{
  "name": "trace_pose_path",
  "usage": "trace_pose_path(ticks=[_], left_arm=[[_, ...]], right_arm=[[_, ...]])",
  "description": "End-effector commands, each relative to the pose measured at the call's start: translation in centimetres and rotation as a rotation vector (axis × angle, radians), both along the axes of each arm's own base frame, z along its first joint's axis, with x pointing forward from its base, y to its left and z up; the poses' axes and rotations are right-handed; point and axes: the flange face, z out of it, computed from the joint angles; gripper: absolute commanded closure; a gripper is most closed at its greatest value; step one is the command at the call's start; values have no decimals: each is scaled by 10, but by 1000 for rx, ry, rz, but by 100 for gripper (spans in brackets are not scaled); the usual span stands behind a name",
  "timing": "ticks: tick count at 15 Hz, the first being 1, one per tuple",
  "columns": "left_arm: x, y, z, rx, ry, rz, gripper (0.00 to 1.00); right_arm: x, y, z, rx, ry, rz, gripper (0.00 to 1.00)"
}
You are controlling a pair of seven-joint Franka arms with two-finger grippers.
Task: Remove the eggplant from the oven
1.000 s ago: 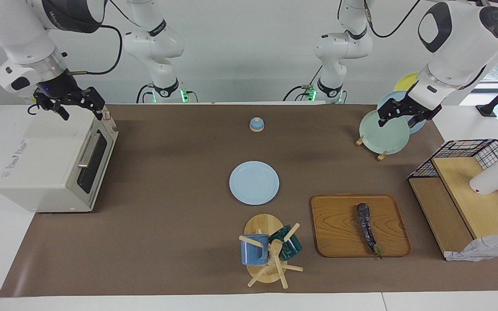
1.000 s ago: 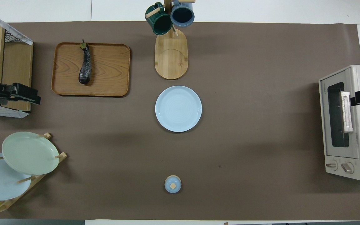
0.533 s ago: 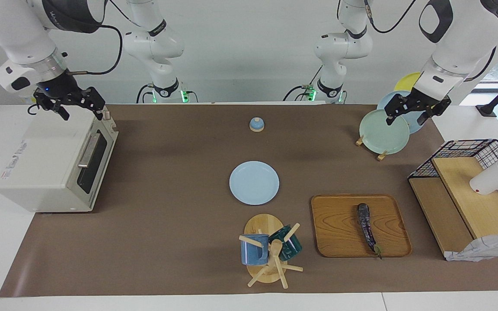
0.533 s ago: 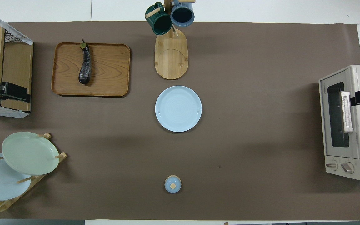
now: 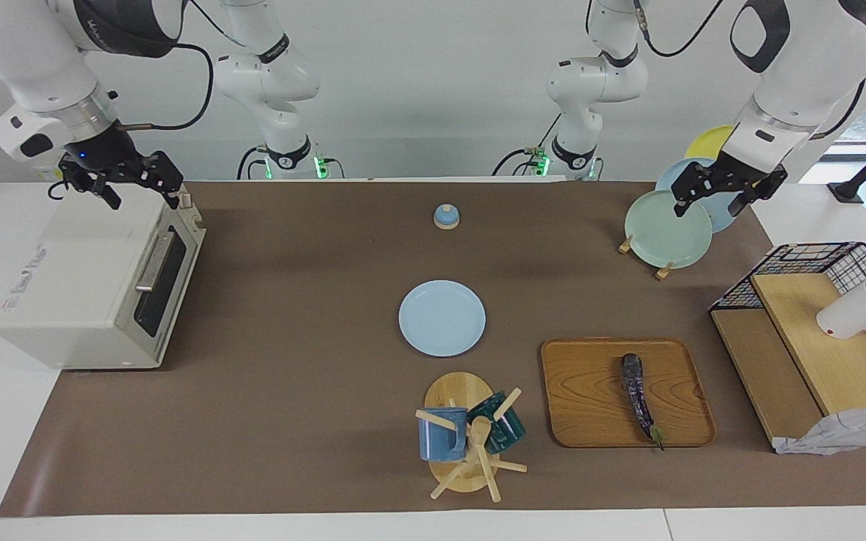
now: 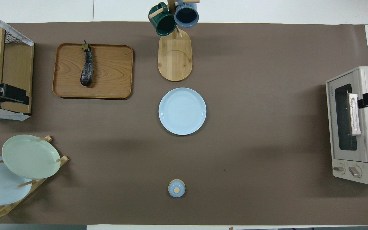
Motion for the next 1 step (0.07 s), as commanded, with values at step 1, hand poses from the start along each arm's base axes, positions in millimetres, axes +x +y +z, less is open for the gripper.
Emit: trace_pose_path(ticks=[1], left_arm=[[-1,4,3,17,-1,-12,0]], right_arm=[[-4,2,2,24,-7,22,0]])
